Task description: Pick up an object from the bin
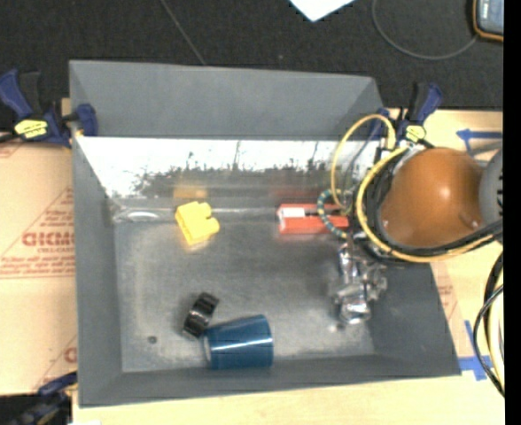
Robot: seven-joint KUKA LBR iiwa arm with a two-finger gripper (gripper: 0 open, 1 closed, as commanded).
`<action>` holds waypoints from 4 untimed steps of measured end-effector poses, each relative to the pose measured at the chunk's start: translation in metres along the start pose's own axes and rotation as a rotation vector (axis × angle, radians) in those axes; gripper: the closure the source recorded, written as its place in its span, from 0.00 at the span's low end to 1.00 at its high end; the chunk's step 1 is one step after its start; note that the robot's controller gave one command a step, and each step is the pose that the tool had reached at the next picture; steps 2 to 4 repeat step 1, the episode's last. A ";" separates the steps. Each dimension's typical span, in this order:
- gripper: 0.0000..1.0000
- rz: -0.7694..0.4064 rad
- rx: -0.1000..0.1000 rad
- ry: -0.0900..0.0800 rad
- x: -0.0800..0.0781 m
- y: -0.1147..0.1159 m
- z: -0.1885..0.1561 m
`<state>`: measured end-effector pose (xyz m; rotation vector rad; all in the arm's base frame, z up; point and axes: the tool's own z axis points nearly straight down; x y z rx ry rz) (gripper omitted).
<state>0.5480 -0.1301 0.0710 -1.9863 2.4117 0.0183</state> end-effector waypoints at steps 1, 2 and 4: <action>1.00 0.002 0.001 -0.001 0.000 0.000 -0.002; 1.00 0.002 0.001 -0.001 0.000 0.000 -0.002; 1.00 0.002 0.001 -0.001 0.000 0.000 -0.002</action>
Offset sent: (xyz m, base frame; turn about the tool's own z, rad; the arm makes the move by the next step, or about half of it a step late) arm 0.0001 0.0000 0.0801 0.0011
